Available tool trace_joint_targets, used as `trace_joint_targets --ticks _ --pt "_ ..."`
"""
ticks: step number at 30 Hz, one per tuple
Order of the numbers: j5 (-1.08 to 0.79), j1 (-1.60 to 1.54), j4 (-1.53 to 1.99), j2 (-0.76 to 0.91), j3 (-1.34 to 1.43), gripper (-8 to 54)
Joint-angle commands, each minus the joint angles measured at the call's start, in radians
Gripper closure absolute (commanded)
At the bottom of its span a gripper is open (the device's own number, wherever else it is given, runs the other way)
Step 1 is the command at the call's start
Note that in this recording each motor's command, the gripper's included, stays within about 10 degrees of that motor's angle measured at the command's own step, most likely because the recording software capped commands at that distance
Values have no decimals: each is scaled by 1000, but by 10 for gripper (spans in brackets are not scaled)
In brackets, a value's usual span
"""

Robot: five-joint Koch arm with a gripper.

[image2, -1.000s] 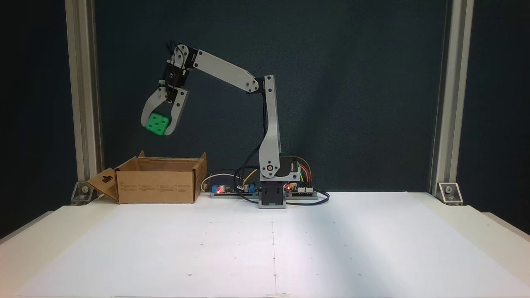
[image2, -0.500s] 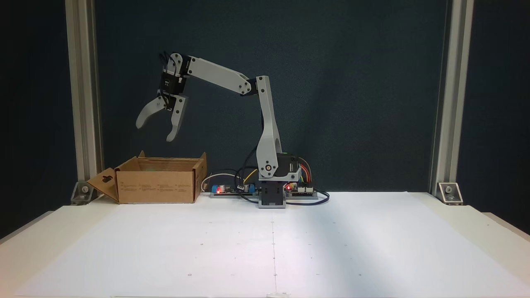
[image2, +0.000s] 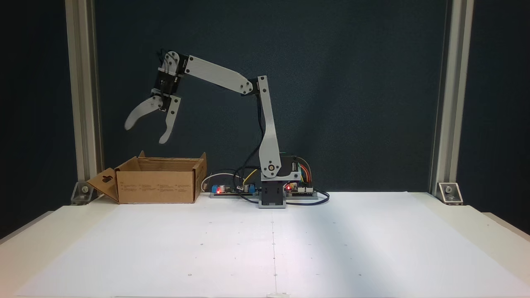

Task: Grasp a green dice and put it in the bin.

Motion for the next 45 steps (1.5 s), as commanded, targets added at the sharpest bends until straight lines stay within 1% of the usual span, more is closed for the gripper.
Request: trace_joint_targets --ticks 1,6,11,17,21,25,32,35,37,45 --pt "48 -104 -6 89 -49 18" --pt "78 -373 -12 161 -51 12" --pt "84 -735 -21 163 -49 4" --pt "163 -1178 -37 160 -49 3" --pt "184 -1384 -77 160 -49 2" --pt "193 -1474 -97 156 -48 2" --pt "198 -1517 -106 156 -17 3" --pt "199 -1520 -156 176 48 3" --pt "199 -1522 -233 216 141 3" --pt "198 -1522 -567 457 701 6"
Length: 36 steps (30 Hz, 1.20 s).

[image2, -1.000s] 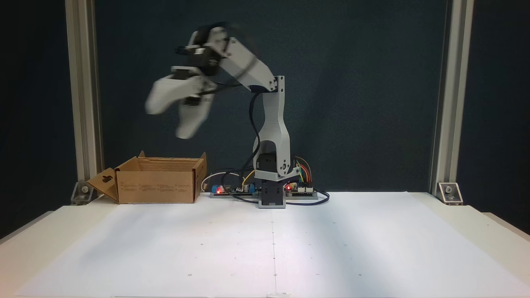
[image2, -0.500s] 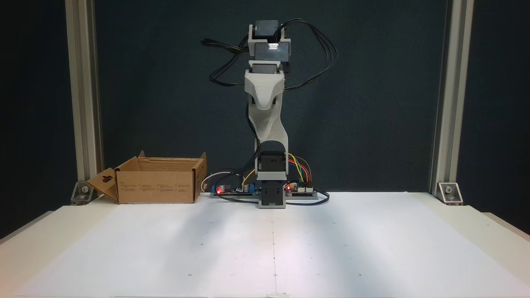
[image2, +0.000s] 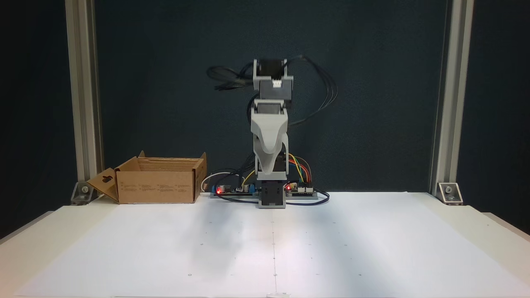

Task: Grasp a green dice and put it in the bin.

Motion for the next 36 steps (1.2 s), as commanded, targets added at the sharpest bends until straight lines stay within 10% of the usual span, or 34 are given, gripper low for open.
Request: trace_joint_targets --ticks 1,36 --pt "40 -3 -164 89 66 7" --pt "38 -20 -1336 543 877 1"
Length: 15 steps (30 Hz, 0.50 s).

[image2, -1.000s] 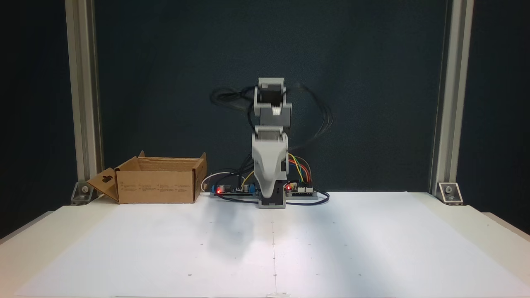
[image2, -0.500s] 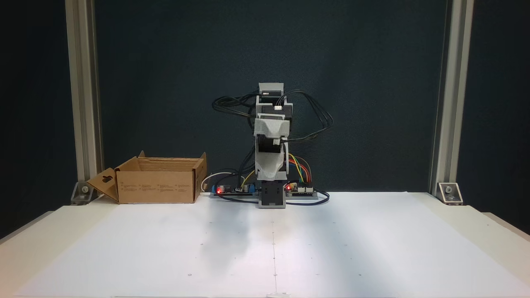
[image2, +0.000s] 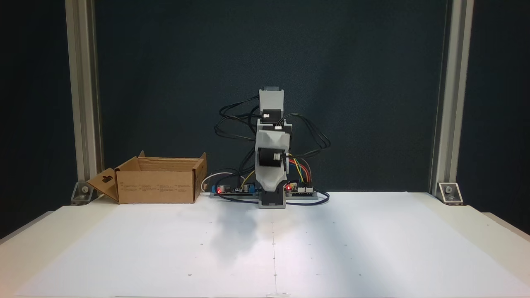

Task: Grasp a green dice and put it in the bin.

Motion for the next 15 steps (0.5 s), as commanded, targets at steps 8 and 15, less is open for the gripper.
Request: trace_joint_targets --ticks 8,15 --pt "38 11 -336 110 -15 7" --pt "37 32 -501 110 46 3"
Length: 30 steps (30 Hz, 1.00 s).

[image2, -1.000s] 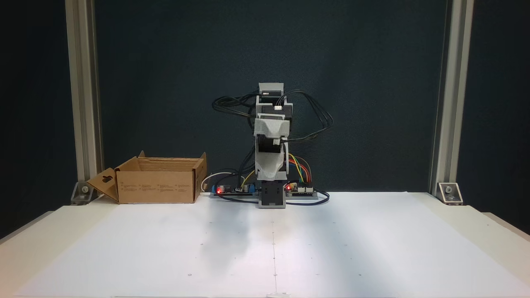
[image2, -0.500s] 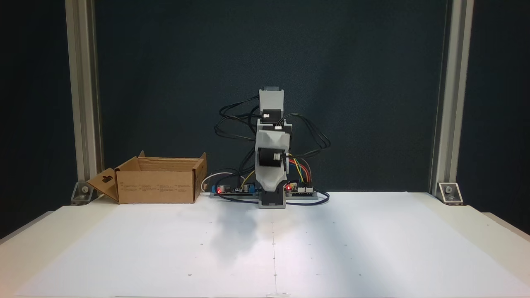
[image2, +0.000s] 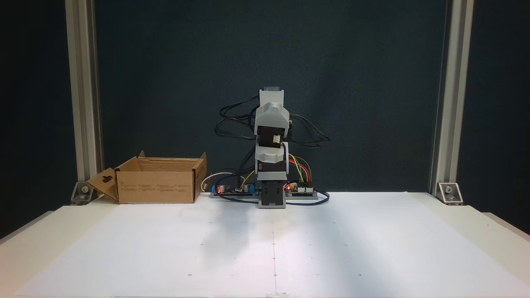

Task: Grasp a green dice and put it in the bin.

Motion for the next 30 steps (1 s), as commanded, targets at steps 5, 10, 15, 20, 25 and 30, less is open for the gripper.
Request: trace_joint_targets --ticks 5,10,15,20,25,30 --pt "37 34 -265 110 152 5" --pt "34 34 -374 110 268 8" --pt "29 37 -484 110 351 9" --pt "28 40 -598 110 400 9" --pt "29 37 -708 110 518 10" --pt "31 41 -814 110 636 4"
